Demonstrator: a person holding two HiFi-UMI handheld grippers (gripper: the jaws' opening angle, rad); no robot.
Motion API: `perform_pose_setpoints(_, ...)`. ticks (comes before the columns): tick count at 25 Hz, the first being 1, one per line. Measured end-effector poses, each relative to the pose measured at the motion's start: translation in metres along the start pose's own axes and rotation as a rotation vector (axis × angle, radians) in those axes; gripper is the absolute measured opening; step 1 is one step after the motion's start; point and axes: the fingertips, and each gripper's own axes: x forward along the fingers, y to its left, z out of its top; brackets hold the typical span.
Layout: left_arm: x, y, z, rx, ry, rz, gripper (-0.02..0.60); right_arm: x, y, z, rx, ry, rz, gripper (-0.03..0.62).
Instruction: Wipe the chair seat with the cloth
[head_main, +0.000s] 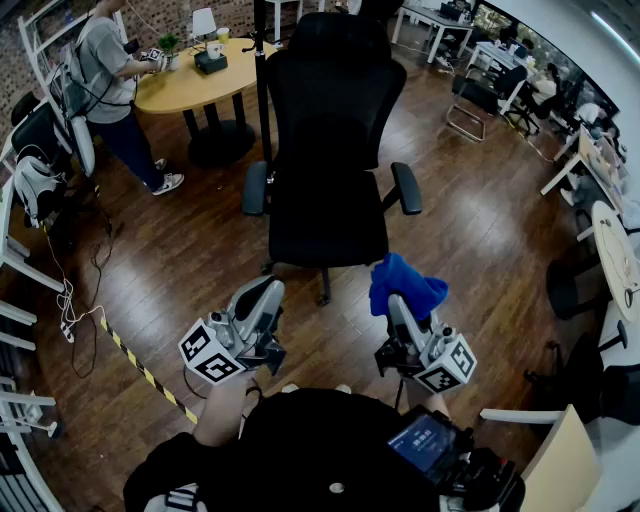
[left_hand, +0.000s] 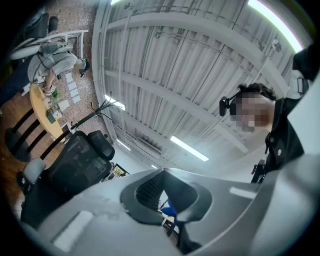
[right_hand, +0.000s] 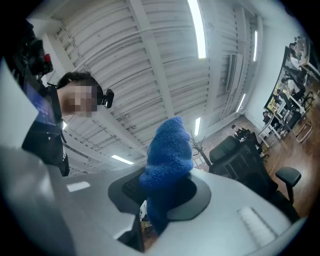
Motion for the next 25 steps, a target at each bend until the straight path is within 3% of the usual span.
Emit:
perform_pose_setpoints(6, -0.003, 0.022, 0.015, 0.003, 0.008, -0.014, -0.009, 0.023, -0.004, -0.014, -0.016, -0.004, -0.001, 0.083)
perform_pose_setpoints(11, 0.017, 0.055, 0.017, -0.006, 0.019, -0.008, -0.009, 0.048, -0.035, -0.019, -0.019, 0.005, -0.005, 0.082)
perform_pose_setpoints(19, 0.101, 0.161, 0.005, 0.022, 0.049, 0.045, -0.009, 0.109, -0.164, -0.023, 0.021, 0.005, 0.028, 0.083)
perform_pose_setpoints(25, 0.185, 0.235, 0.018, 0.072, 0.044, 0.107, -0.009, 0.173, -0.262, 0.003, 0.068, 0.023, 0.061, 0.083)
